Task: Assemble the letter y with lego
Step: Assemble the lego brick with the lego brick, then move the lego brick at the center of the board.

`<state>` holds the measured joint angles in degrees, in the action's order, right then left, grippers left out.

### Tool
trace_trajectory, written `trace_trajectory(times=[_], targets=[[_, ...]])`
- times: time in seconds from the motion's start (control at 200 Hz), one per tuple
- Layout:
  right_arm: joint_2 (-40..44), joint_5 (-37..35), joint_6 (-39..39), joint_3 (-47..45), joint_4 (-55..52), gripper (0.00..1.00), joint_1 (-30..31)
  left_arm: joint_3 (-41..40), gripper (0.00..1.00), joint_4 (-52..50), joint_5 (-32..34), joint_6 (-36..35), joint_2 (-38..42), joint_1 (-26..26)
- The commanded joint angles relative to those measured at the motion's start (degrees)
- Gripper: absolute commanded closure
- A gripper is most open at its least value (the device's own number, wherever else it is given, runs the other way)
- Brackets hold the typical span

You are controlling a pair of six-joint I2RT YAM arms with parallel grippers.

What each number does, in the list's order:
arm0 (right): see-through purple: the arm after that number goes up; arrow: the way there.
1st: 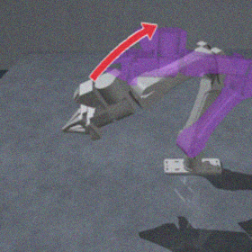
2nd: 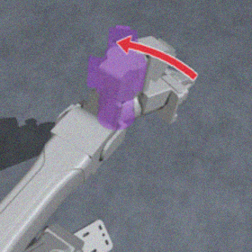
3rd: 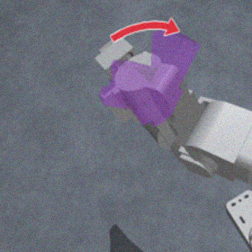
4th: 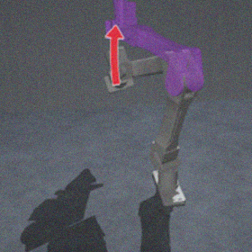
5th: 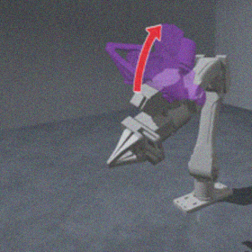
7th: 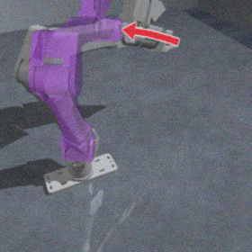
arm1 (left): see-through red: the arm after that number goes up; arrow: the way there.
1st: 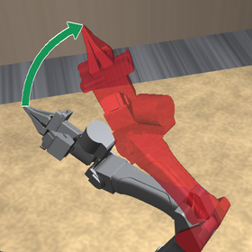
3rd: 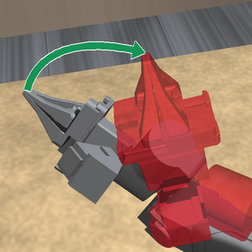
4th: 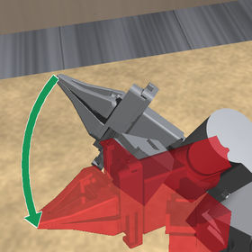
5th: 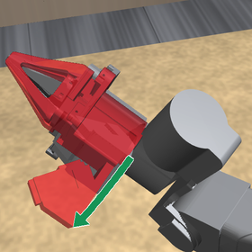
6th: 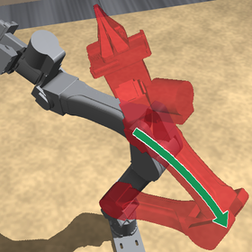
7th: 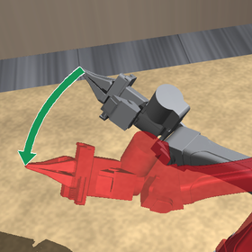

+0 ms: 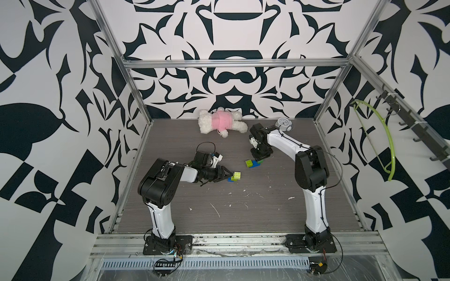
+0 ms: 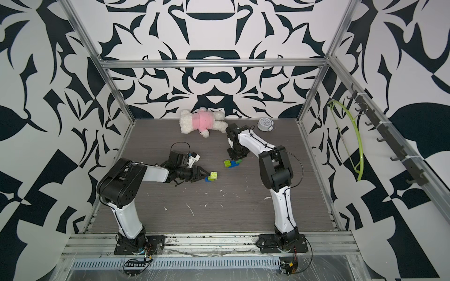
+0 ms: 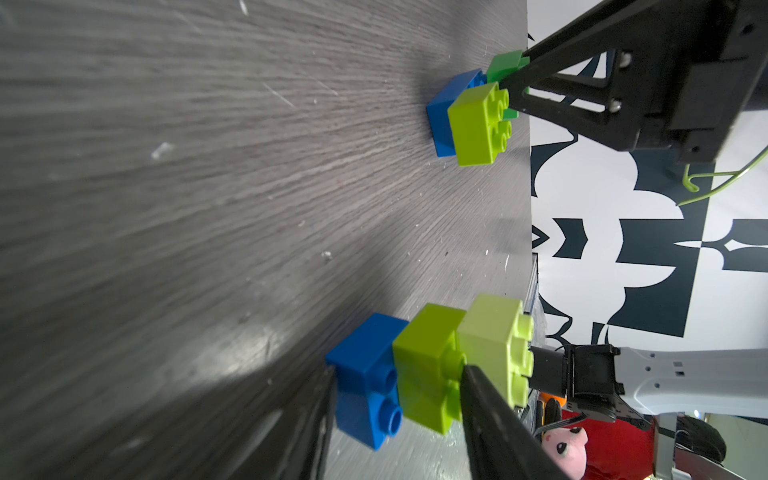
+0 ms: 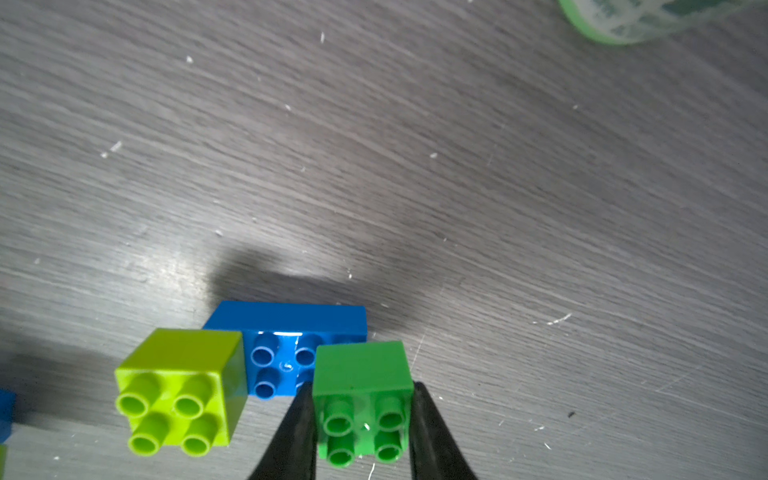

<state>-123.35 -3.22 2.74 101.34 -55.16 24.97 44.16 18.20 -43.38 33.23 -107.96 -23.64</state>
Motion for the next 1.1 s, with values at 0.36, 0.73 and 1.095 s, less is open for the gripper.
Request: trace_trajectory(times=[0.36,0.73,1.095], targets=[[-3.22,0.28,0.29,-0.99,-0.87,0.90,0.25,-4.30,0.46,-17.46,14.81,-0.27,-6.30,1.23],[-7.34,-1.60,1.18,-1.23,-3.49,0.94,0.40,-4.33,0.46,-17.49,14.76,-0.27,-6.47,1.23],[-0.82,-5.92,7.41,-6.12,-7.95,0.94,-0.42,-4.28,0.46,-17.49,14.77,-0.27,-6.52,1.23]])
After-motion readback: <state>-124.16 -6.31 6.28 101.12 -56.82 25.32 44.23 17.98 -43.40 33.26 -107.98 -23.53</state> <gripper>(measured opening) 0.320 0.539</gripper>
